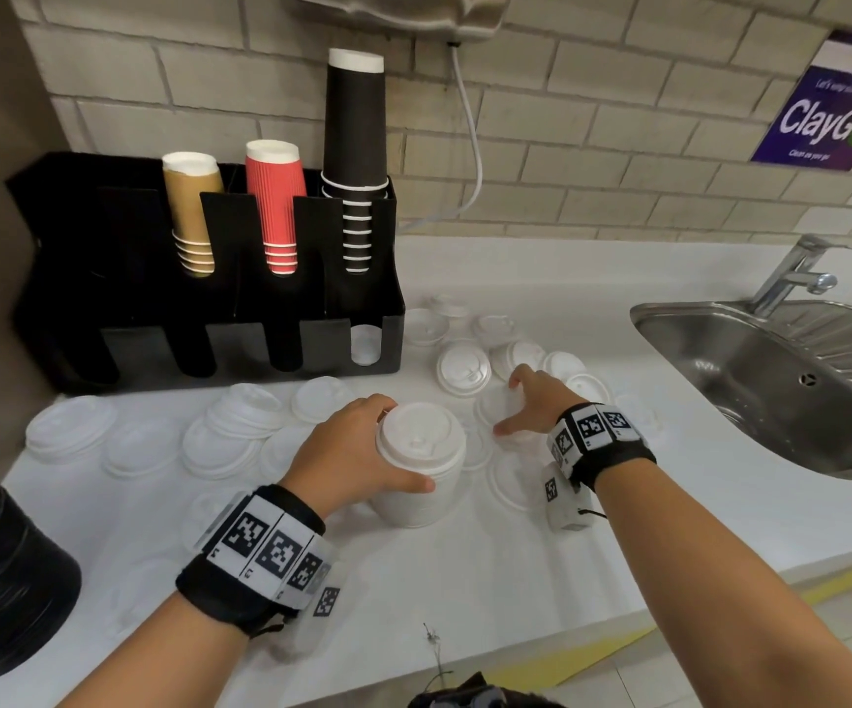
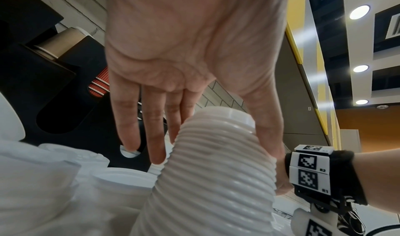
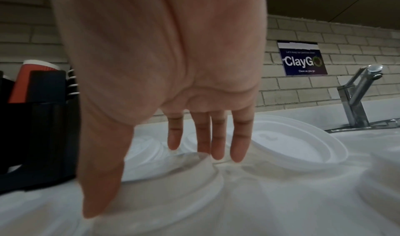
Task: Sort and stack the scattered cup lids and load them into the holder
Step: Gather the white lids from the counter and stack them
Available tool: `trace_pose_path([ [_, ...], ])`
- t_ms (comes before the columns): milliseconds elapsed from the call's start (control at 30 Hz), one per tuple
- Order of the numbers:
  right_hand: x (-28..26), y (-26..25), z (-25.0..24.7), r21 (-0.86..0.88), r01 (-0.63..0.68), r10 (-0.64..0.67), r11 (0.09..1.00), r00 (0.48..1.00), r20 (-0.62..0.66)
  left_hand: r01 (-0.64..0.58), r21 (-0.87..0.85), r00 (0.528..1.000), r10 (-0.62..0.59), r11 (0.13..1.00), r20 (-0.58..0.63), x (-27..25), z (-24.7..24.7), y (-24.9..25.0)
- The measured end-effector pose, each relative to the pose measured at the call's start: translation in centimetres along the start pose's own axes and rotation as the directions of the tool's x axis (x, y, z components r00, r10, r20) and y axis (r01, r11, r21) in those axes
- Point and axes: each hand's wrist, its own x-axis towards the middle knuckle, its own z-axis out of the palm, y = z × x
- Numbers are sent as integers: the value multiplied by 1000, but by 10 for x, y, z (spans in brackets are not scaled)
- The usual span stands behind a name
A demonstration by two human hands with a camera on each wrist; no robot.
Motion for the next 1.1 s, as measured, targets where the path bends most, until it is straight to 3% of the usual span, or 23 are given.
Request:
trace_pose_path([
  [133,-5,-3,-2,-14,61,-60,998,995,74,1,7,1000,-1,1000,4,0,0,0],
  [233,-13,-4,-17,-8,62,-62,998,998,21,4,18,1000,-4,1000,1,-1,0,1],
  [333,-31,-11,-35,209,177,-163,962,983,-82,8,38,1000,-8,999,-9,-2,0,3],
  [433,-58,-35,-41,420,357,-360,834,930,-76,3,51,1000,-2,999,-16,-3,1,4],
  [567,-75,-60,-31,329,498,-517,802,855,-35,9,19,999,-8,1000,-37,-4,2,4],
  [733,-79,-73,-19,279,519,-534,808,845,-27,-24,-53,998,21,998,-59,-3,5,1],
  [1100,-79,-89,-11,112,556,-555,824,831,-42,3,-17,999,-4,1000,-47,-2,6,1],
])
